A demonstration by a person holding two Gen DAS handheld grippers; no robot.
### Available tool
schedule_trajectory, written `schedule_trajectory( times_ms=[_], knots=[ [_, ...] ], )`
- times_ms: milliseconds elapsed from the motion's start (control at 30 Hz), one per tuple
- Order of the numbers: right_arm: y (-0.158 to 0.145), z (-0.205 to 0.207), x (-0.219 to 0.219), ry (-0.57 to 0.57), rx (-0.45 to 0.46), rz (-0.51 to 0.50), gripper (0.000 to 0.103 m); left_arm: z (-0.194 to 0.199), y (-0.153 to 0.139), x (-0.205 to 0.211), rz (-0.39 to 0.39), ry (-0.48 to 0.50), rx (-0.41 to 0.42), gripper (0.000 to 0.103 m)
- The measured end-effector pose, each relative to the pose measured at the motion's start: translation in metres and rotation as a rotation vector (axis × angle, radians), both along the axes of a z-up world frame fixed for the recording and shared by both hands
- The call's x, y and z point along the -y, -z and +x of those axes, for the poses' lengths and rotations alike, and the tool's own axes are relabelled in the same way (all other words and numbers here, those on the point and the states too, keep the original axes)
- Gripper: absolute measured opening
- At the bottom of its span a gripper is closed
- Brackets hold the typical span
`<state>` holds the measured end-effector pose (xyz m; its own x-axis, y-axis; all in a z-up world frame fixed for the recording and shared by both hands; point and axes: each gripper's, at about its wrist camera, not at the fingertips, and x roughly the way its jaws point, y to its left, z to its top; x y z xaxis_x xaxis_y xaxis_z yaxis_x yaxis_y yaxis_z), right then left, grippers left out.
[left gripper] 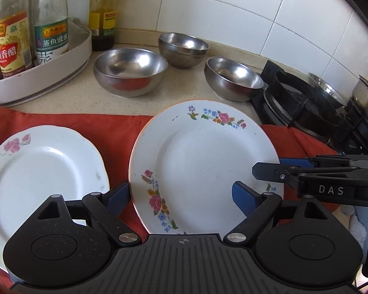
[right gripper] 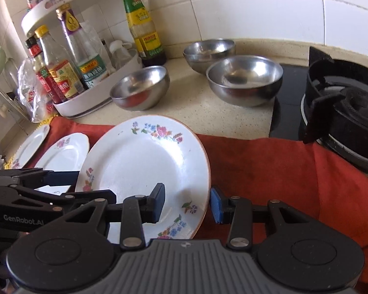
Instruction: Organize plates and bowls
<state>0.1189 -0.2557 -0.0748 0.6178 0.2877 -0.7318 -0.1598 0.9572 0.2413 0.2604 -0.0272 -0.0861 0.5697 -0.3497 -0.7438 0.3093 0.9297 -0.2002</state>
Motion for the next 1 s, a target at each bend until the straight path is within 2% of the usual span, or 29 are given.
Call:
schedule_trajectory(
  times_ms=[200,267,433,533,567,600,700,900,1000],
  knots=[
    [0.000,0.006,0.008,-0.030,-0.036,-0.029,0.041,0.005,0.003,0.005,0.008,0.005,-0.026,0.089],
    [-0.007,0.005,0.010,-0.049,-0.003,-0.061,0.041,0.003,-0.003,0.002,0.003,-0.001,0.003,0.085],
    [-0.020,0.013,0.007,-0.045,0.042,-0.074,0.042,-0.002,-0.024,-0.009,0.022,-0.045,0.074,0.088],
    [-0.025,0.018,-0.008,-0.072,0.069,-0.046,0.052,-0.007,-0.035,-0.025,0.022,-0.102,0.094,0.089],
    [-0.025,0.019,-0.013,-0.081,0.070,-0.037,0.059,-0.010,-0.038,-0.031,0.026,-0.126,0.104,0.092],
    [-0.025,0.021,-0.019,-0.089,0.068,-0.025,0.061,-0.011,-0.042,-0.038,0.035,-0.160,0.114,0.096],
    [-0.023,0.026,-0.040,-0.110,0.056,0.017,0.061,-0.014,-0.048,-0.061,0.060,-0.229,0.122,0.098],
    [-0.022,0.036,-0.084,-0.128,0.025,0.091,0.065,-0.017,-0.045,-0.111,0.086,-0.347,0.069,0.101],
    [-0.021,0.041,-0.108,-0.169,0.023,0.068,0.065,-0.018,-0.043,-0.133,0.072,-0.409,0.054,0.101]
  ],
)
